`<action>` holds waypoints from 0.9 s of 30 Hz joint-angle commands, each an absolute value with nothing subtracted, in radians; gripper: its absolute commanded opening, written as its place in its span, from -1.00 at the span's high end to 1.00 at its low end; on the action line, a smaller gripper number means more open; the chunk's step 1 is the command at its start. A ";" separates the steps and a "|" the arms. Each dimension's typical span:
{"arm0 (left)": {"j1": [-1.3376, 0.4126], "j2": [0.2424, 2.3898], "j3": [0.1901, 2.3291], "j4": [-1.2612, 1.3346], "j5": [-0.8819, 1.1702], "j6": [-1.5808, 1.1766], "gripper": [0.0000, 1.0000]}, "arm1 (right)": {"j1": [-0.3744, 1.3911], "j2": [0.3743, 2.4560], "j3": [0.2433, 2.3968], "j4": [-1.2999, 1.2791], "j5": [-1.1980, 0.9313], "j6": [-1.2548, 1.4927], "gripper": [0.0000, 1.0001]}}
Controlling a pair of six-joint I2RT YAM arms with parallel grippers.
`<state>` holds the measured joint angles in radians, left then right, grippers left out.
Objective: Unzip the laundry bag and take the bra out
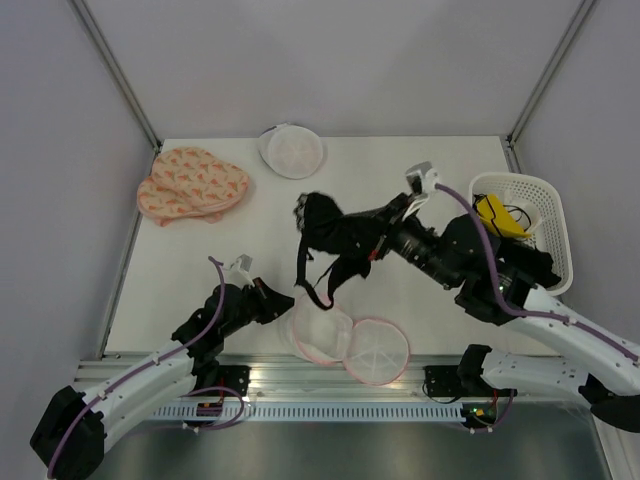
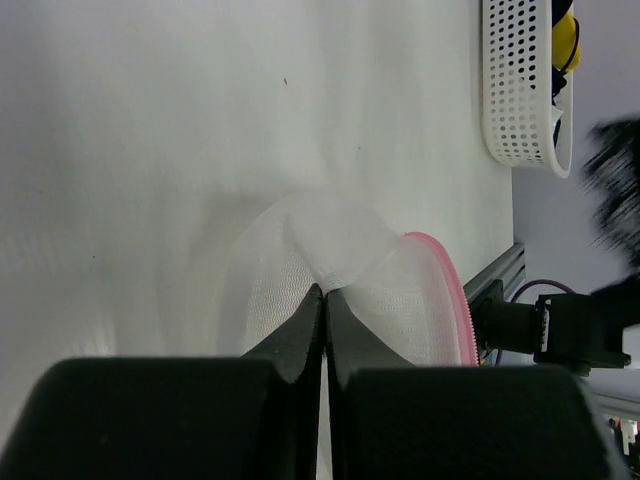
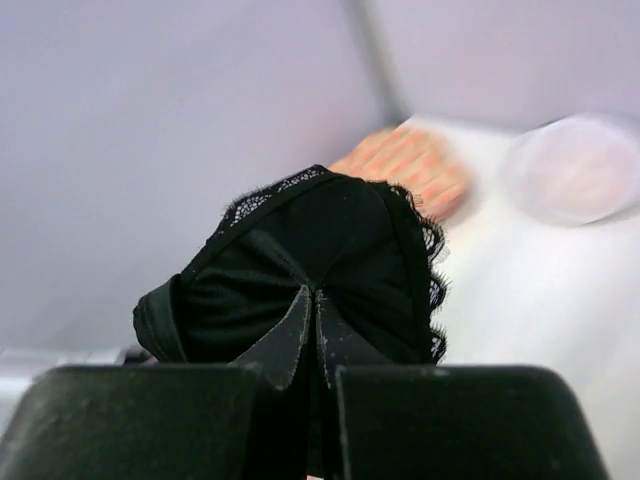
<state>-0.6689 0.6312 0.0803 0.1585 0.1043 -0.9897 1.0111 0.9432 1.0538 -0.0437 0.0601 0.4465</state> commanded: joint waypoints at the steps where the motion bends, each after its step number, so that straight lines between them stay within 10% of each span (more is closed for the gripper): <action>1: -0.669 0.618 0.077 0.170 0.086 -1.006 0.96 | 0.993 0.974 1.234 -0.256 0.594 0.293 0.99; 11: -0.669 0.643 0.126 0.135 0.100 -0.982 0.95 | 0.709 1.124 1.443 -0.543 1.109 0.328 0.99; 27: -0.669 0.667 0.170 0.109 0.136 -0.982 0.96 | -0.044 1.239 1.324 -0.637 0.804 0.523 0.99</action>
<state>-0.6689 0.6537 0.1246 0.0994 0.1154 -0.9894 -0.0013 1.2045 1.3460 -0.6090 0.8608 0.4747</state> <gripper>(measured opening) 0.023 0.006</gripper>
